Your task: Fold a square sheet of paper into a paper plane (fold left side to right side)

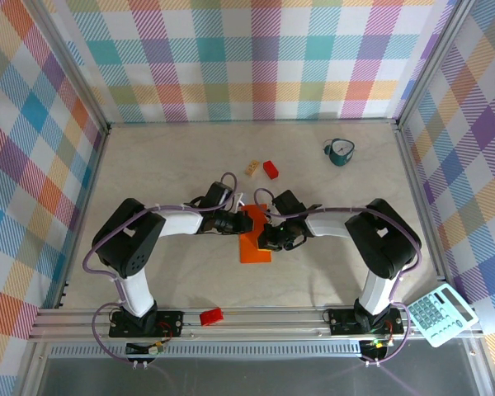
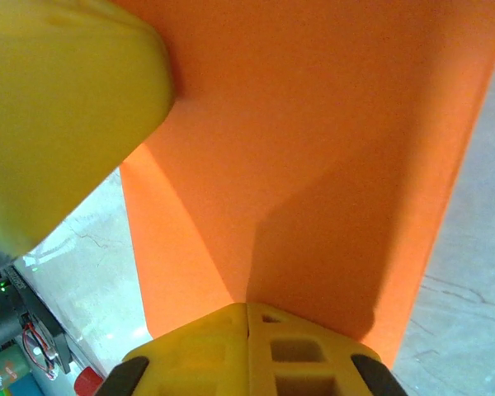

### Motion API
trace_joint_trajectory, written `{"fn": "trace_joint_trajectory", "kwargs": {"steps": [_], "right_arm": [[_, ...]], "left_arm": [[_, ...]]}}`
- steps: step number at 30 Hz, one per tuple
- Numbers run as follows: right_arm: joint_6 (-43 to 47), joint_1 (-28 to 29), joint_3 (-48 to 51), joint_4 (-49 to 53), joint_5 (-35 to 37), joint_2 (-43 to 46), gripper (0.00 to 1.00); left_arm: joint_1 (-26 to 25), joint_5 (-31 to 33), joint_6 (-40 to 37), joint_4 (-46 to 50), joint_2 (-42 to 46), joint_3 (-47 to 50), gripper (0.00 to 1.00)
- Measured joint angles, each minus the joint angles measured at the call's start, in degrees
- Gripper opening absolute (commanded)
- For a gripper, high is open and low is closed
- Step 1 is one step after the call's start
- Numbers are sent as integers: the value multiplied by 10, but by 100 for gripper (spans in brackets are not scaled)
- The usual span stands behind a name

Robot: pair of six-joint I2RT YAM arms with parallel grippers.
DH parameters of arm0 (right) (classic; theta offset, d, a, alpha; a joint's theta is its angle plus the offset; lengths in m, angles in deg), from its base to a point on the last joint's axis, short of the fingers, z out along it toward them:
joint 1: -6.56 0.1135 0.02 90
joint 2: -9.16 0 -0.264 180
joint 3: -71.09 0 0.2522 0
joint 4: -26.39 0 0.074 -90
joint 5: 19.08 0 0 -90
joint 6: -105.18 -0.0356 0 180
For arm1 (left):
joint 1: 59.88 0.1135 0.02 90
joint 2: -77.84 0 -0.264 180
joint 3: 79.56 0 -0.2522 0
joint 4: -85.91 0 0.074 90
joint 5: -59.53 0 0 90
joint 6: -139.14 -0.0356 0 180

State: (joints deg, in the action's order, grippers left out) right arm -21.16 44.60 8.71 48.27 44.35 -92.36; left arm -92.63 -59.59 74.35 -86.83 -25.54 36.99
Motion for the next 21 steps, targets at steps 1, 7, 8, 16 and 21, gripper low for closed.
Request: {"fn": "trace_joint_trajectory", "kwargs": {"steps": [1,7,8,16,21], "right_arm": [[1,0,-1,2,0,0,0],[12,0,-17,26,0,-8,0],[13,0,-19,31,0,-9,0],[22,0,-26,44,0,-13,0],[25,0,-29,46,0,-16,0]], "left_arm": [[2,0,0,-1,-2,1,0],[10,-5,-4,-13,-12,4,0],[12,-7,-5,-14,-12,5,0],[27,-14,-7,-22,-17,8,0],[33,-17,-8,-27,-20,8,0]]}}
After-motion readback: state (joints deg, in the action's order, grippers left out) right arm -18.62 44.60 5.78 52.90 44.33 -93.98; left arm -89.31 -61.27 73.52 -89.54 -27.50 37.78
